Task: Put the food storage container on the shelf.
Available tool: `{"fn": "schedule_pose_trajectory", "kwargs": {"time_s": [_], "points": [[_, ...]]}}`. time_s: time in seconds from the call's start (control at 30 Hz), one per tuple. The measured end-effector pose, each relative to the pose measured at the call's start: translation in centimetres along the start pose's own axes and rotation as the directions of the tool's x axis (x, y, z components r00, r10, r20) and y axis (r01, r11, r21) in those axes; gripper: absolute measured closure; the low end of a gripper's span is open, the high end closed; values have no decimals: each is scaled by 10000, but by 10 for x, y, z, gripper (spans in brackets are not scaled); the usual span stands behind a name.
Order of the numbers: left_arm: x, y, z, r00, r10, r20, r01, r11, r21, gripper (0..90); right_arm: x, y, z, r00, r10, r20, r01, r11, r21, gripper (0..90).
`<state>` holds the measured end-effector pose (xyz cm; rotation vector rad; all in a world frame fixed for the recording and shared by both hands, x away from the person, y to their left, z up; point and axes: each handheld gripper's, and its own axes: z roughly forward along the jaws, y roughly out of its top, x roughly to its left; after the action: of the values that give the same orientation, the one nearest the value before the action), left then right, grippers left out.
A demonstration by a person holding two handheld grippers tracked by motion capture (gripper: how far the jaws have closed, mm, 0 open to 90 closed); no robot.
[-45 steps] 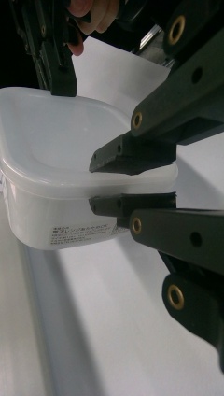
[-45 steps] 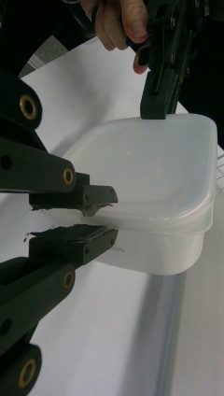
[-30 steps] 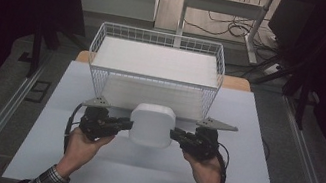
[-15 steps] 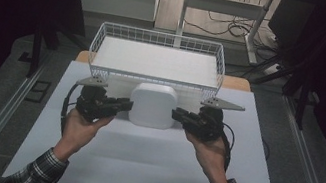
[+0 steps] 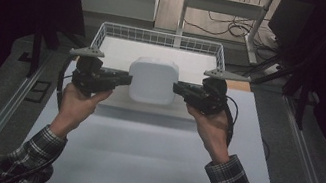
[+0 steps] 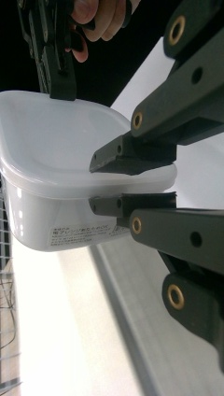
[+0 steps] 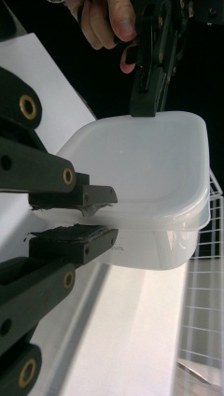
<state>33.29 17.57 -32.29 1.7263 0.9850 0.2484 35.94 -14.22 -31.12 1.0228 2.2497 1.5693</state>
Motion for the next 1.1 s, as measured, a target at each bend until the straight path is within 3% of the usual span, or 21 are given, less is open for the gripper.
{"fn": "schedule_pose_trajectory", "kwargs": {"time_s": [0.23, 0.47, 0.83, 1.1], "points": [[8, 31, 1, 9998, 99, -163, -100, 9999, -58, 795, -7, 27, 7, 9999, 45, 132, -42, 9998, -204, 791], [21, 54, 17, 9994, -54, -335, 66, 9993, 360, 793, -23, 45, 19, 9983, 426, 391, -421, 9990, -139, 786], [38, 58, 39, 9978, -458, -473, 490, 9965, 678, 780, -41, 51, 40, 9929, 839, 839, -872, 9955, 364, 765], [43, 60, 44, 9969, -627, -479, 657, 9958, 637, 740, -46, 53, 46, 9897, 1212, 768, -1244, 9915, 378, 724]]}}
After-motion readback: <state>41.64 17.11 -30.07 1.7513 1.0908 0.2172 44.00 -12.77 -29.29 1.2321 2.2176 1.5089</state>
